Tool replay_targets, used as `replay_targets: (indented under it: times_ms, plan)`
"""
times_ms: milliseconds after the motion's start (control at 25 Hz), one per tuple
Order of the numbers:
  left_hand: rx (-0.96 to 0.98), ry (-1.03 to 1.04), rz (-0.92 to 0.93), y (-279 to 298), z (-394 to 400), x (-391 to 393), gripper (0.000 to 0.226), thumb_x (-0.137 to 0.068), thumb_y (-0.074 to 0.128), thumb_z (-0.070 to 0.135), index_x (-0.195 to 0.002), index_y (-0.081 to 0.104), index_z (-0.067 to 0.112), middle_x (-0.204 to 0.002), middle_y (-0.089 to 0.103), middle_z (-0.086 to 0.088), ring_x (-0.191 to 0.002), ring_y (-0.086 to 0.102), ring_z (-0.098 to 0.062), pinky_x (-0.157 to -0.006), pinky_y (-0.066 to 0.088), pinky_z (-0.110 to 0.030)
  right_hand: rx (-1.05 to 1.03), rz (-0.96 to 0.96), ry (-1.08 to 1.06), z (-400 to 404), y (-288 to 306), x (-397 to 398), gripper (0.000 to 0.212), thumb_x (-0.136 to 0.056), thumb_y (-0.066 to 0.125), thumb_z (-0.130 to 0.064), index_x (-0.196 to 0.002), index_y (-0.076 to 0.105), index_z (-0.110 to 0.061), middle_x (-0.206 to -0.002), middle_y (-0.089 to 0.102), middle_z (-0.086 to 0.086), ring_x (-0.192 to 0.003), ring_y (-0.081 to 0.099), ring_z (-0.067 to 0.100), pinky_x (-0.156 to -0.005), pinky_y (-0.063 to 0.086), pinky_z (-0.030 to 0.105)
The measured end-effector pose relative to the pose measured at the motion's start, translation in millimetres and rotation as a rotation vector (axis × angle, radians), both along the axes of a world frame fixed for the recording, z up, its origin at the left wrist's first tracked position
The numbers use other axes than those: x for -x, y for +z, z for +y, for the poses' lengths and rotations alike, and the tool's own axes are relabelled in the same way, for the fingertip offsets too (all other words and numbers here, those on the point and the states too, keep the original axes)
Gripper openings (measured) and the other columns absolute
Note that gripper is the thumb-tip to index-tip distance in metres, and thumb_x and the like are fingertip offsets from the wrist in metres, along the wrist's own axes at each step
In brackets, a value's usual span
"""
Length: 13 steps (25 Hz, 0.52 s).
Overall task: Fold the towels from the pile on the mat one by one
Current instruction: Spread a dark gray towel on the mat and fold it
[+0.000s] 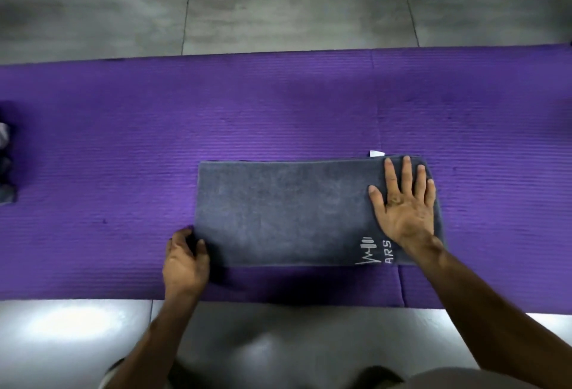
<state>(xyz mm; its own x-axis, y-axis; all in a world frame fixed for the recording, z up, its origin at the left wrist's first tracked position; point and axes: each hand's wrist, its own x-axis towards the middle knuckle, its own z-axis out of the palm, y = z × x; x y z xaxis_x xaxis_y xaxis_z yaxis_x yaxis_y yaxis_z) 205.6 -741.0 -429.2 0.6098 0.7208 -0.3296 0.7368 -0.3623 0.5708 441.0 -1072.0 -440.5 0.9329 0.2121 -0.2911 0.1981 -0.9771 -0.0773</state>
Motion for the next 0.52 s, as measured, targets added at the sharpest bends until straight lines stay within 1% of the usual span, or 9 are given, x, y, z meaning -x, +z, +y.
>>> replay_targets:
  times_ms: [80,120,200,240,320,360,400,440,520]
  plan:
    - [0.209,0.197,-0.078,15.1,7.7,-13.7,0.068,-0.067,0.06,0.052,-0.106,0.061,-0.004,-0.092,0.069,-0.022,-0.094,0.065,-0.036,-0.087,0.051,-0.05,-0.016,0.051,-0.019,3.5,7.5,-1.8,0.069,-0.097,0.012,-0.06,-0.157,0.001,-0.027,-0.164,-0.008,0.009,-0.15,-0.009,0.034,-0.121,-0.008,0.05]
    - [0.28,0.256,-0.063,26.2,7.8,-22.4,0.055,-0.069,0.07,0.041,-0.101,0.066,-0.005,-0.078,0.07,-0.014,-0.085,0.066,-0.029,-0.082,0.055,-0.039,-0.055,0.026,-0.033,5.6,12.4,-0.6,0.066,-0.099,0.018,-0.054,-0.157,0.011,-0.022,-0.164,-0.001,0.011,-0.15,-0.003,0.036,-0.121,-0.004,0.051]
    - [0.4,0.326,-0.005,41.7,5.4,-38.6,0.017,-0.079,0.073,0.009,-0.09,0.068,-0.003,-0.052,0.063,0.005,-0.064,0.062,-0.017,-0.057,0.051,-0.017,-0.173,-0.154,-0.015,12.9,17.6,12.4,0.059,-0.096,0.03,-0.042,-0.146,0.04,-0.011,-0.159,0.022,0.017,-0.147,0.016,0.039,-0.121,0.008,0.053]
    - [0.434,0.361,-0.001,44.8,4.5,-44.5,0.011,-0.08,0.071,0.002,-0.088,0.068,-0.004,-0.052,0.062,0.005,-0.06,0.059,-0.014,-0.046,0.047,-0.015,-0.266,-0.246,0.026,20.2,20.5,24.7,0.054,-0.096,0.032,-0.036,-0.138,0.051,-0.008,-0.155,0.033,0.018,-0.143,0.027,0.04,-0.12,0.017,0.052]
    - [0.488,0.45,-0.025,49.1,2.1,-52.1,0.024,-0.077,0.072,0.002,-0.1,0.067,-0.003,-0.065,0.061,-0.006,-0.059,0.053,-0.018,-0.037,0.039,-0.017,-0.504,-0.303,0.087,37.3,27.7,54.6,0.044,-0.097,0.035,-0.028,-0.124,0.062,-0.008,-0.145,0.047,0.014,-0.129,0.044,0.036,-0.113,0.032,0.044]
    - [0.501,0.453,-0.039,54.4,-2.4,-57.3,0.027,-0.077,0.071,0.002,-0.104,0.065,0.003,-0.068,0.058,-0.007,-0.056,0.049,-0.018,-0.035,0.035,-0.016,-0.643,-0.251,0.073,48.4,33.8,69.1,0.039,-0.098,0.037,-0.025,-0.121,0.065,-0.009,-0.139,0.053,0.011,-0.121,0.051,0.032,-0.108,0.037,0.04]
    - [0.518,0.433,-0.061,62.7,-13.4,-64.4,0.03,-0.078,0.069,0.001,-0.105,0.061,0.011,-0.068,0.057,-0.006,-0.053,0.046,-0.016,-0.035,0.033,-0.015,-0.794,-0.116,0.014,59.6,41.1,82.1,0.035,-0.099,0.041,-0.025,-0.121,0.065,-0.012,-0.132,0.058,0.006,-0.116,0.056,0.026,-0.105,0.04,0.035]
    - [0.546,0.396,-0.106,73.3,-29.0,-71.8,0.035,-0.08,0.066,-0.002,-0.106,0.055,0.017,-0.069,0.058,-0.005,-0.054,0.047,-0.016,-0.036,0.036,-0.015,-0.94,0.092,-0.097,69.3,52.6,90.9,0.032,-0.1,0.045,-0.027,-0.124,0.064,-0.017,-0.127,0.061,0.0,-0.112,0.06,0.02,-0.103,0.043,0.033]
    - [0.516,0.206,-0.207,96.3,-66.7,-84.1,0.047,-0.081,0.063,-0.006,-0.112,0.049,0.026,-0.078,0.066,-0.006,-0.061,0.057,-0.017,-0.048,0.046,-0.022,-1.204,0.621,-0.3,88.6,72.7,93.5,0.036,-0.097,0.056,-0.037,-0.133,0.056,-0.03,-0.124,0.063,-0.01,-0.108,0.064,0.011,-0.099,0.05,0.034]
